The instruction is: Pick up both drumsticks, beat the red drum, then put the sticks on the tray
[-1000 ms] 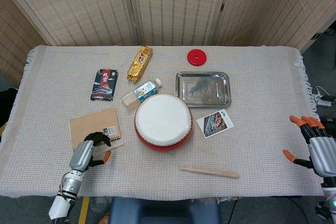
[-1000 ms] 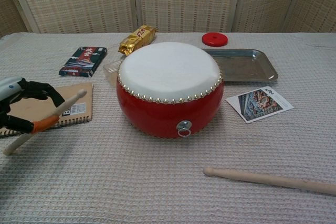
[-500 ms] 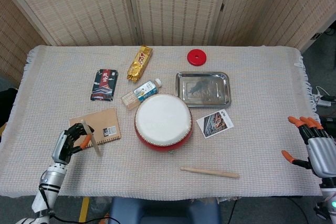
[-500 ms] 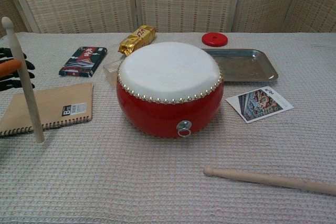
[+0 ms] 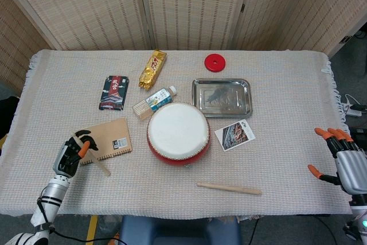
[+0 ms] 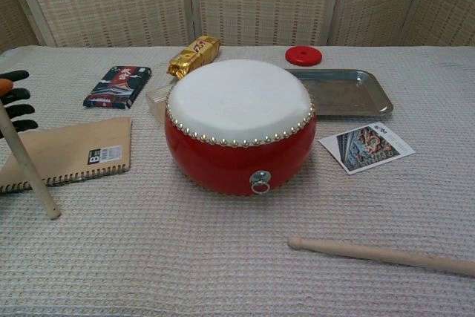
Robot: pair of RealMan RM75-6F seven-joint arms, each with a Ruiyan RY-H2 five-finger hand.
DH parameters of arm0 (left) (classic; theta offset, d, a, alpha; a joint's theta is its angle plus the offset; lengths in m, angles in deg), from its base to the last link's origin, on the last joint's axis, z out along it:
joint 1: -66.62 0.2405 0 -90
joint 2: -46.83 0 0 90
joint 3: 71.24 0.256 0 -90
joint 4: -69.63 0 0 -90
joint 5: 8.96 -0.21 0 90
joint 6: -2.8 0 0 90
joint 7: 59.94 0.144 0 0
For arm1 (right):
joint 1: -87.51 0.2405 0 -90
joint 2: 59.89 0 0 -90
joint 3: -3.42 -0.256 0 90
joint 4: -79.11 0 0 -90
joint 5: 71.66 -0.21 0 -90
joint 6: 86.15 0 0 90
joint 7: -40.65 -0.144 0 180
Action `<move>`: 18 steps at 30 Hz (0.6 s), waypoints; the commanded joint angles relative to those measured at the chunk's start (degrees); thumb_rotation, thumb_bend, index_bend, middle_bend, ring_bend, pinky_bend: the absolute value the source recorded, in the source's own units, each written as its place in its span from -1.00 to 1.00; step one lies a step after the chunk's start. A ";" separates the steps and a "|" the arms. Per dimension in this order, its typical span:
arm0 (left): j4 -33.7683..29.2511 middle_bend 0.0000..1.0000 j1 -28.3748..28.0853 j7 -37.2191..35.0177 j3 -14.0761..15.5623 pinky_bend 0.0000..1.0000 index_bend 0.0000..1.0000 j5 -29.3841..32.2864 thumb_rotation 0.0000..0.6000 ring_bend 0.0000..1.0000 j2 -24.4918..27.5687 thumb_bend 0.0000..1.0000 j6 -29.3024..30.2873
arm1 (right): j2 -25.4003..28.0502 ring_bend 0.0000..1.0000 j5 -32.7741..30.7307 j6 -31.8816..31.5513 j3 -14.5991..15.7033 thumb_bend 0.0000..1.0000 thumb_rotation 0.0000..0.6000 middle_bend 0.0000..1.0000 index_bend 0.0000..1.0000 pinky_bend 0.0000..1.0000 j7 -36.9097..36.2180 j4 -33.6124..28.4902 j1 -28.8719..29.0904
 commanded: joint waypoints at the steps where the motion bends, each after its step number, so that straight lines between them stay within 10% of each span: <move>1: -0.52 0.12 0.34 2.10 0.28 0.03 -0.20 -0.03 1.00 0.01 -0.08 -0.04 0.66 | -0.05 -0.94 0.06 -0.11 0.01 -0.75 1.00 -0.63 -0.70 -0.77 -0.22 0.12 -0.04; 18: -1.11 0.44 1.88 14.80 3.29 0.27 0.19 -1.79 1.00 0.27 -3.16 -0.04 4.64 | 2.05 -0.94 1.27 -2.88 -0.92 -0.75 1.00 -0.63 -0.70 -0.77 0.90 -2.00 -0.43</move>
